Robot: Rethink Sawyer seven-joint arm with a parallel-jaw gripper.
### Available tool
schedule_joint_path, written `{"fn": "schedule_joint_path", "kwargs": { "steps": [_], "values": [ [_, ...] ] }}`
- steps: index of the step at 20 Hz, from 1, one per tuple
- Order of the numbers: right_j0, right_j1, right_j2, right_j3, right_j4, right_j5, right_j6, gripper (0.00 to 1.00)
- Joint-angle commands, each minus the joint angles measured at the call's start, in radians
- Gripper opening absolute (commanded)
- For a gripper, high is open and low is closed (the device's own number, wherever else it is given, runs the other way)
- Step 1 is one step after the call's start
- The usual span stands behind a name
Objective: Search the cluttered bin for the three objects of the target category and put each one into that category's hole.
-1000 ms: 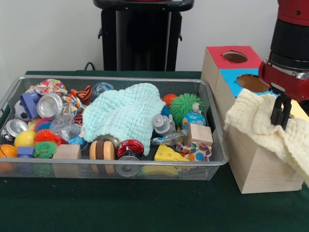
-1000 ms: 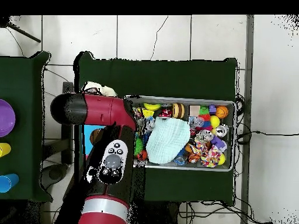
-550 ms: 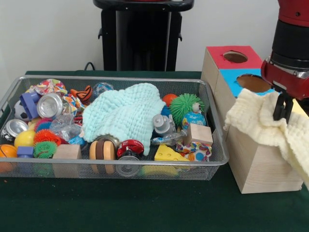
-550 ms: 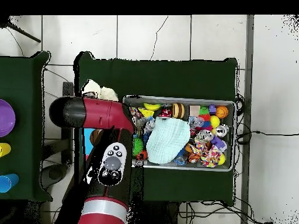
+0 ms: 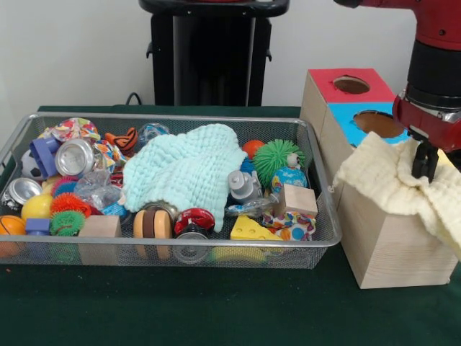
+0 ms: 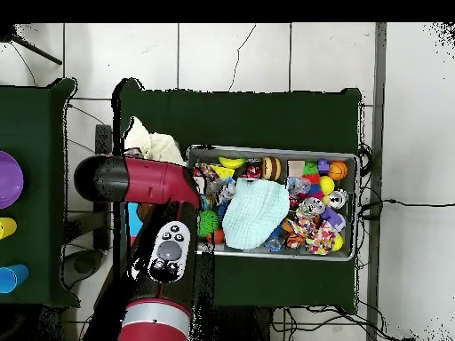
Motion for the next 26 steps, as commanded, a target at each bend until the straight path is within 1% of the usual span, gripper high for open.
{"fn": "schedule_joint_path", "kwargs": {
  "steps": [1, 4, 7, 8, 9, 10, 12, 13, 15, 17, 19, 24, 25, 26],
  "values": [
    [-0.033, 0.057, 0.178, 0.214, -0.01, -0.125, 0.034, 0.0],
    [-0.092, 0.061, 0.24, 0.25, -0.05, -0.198, -0.037, 0.0],
    [-0.093, 0.081, 0.232, 0.251, -0.106, -0.249, -0.051, 0.0],
    [-0.082, 0.088, 0.217, 0.24, -0.12, -0.243, -0.052, 0.0],
    [-0.033, 0.108, 0.161, 0.209, -0.139, -0.246, -0.029, 0.0],
    [-0.035, 0.111, 0.17, 0.215, -0.136, -0.25, -0.019, 0.0],
    [-0.042, 0.124, 0.19, 0.228, -0.14, -0.278, -0.009, 0.0],
    [-0.063, 0.139, 0.217, 0.24, -0.154, -0.326, -0.013, 0.0],
    [-0.115, 0.17, 0.279, 0.25, -0.206, -0.424, -0.044, 0.0],
    [-0.163, 0.184, 0.333, 0.256, -0.26, -0.478, -0.075, 0.0],
    [-0.174, 0.19, 0.351, 0.255, -0.285, -0.505, -0.06, 0.0],
    [-0.152, 0.16, 0.335, 0.259, -0.267, -0.441, 0.0, 0.0],
    [-0.134, 0.148, 0.317, 0.259, -0.253, -0.425, 0.024, 0.0],
    [-0.103, 0.137, 0.281, 0.249, -0.237, -0.392, 0.042, 0.0]
  ]
}}
